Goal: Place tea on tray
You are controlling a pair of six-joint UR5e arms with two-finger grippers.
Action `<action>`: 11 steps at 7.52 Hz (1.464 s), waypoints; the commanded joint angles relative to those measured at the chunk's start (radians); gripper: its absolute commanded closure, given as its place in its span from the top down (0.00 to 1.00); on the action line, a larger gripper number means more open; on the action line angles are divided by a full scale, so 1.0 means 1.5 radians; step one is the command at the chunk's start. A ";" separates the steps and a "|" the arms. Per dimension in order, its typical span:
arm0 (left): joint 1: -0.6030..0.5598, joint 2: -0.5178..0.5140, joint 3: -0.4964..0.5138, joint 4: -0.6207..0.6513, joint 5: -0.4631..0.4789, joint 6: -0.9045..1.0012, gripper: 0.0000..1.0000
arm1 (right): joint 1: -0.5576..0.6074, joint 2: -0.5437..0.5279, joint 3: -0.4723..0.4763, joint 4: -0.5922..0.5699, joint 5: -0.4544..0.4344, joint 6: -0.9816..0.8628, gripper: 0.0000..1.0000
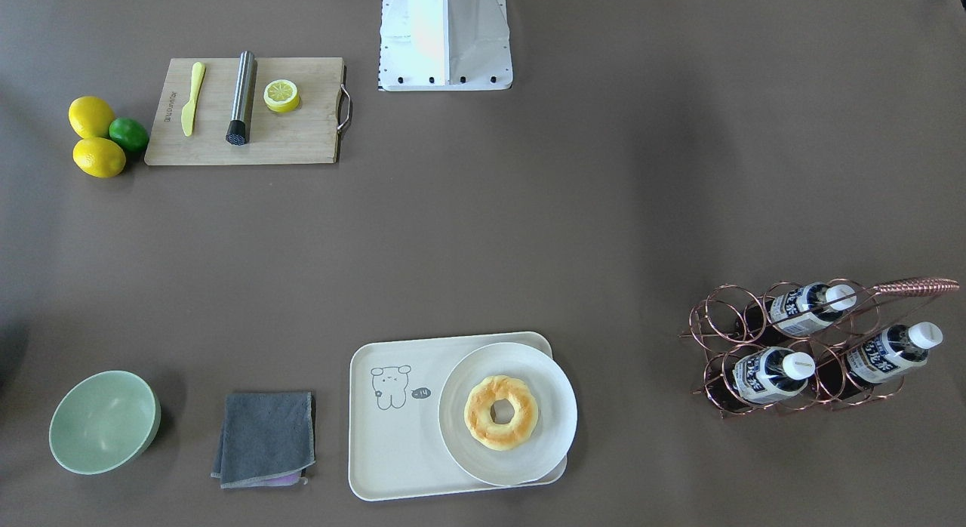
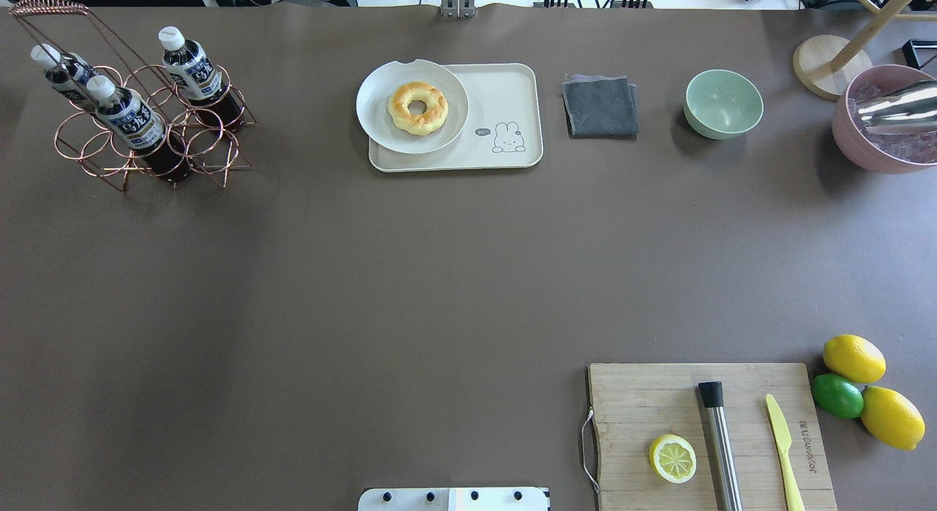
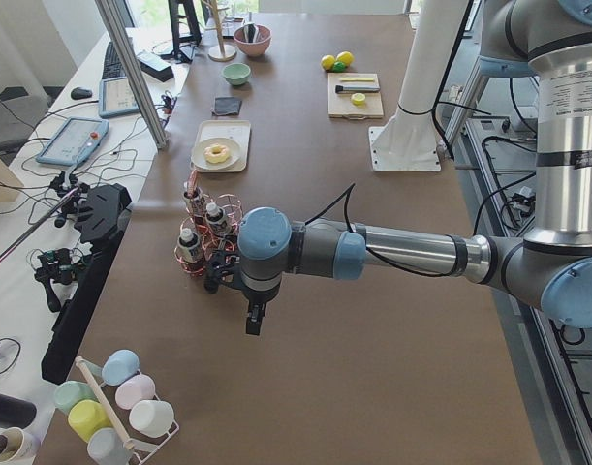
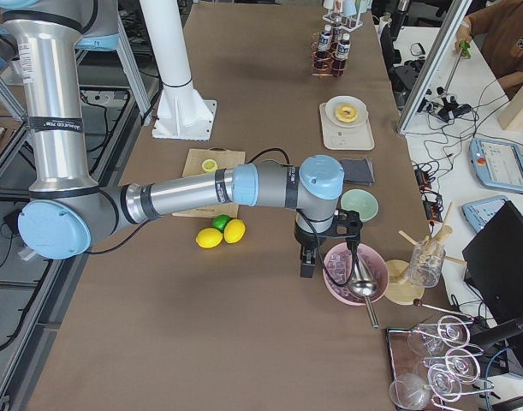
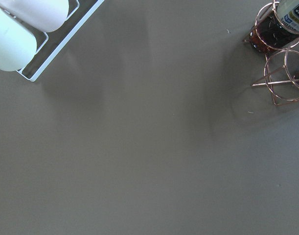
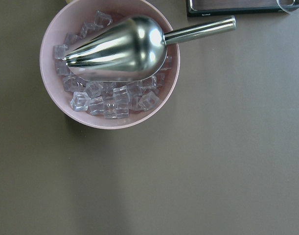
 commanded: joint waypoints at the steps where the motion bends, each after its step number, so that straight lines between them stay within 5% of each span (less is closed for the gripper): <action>1: 0.000 0.010 -0.002 -0.004 0.001 0.010 0.97 | 0.000 -0.004 0.001 0.000 0.001 0.000 1.00; 11: 0.000 0.002 0.001 -0.005 0.001 0.002 0.97 | 0.000 -0.015 -0.003 -0.001 -0.001 0.000 1.00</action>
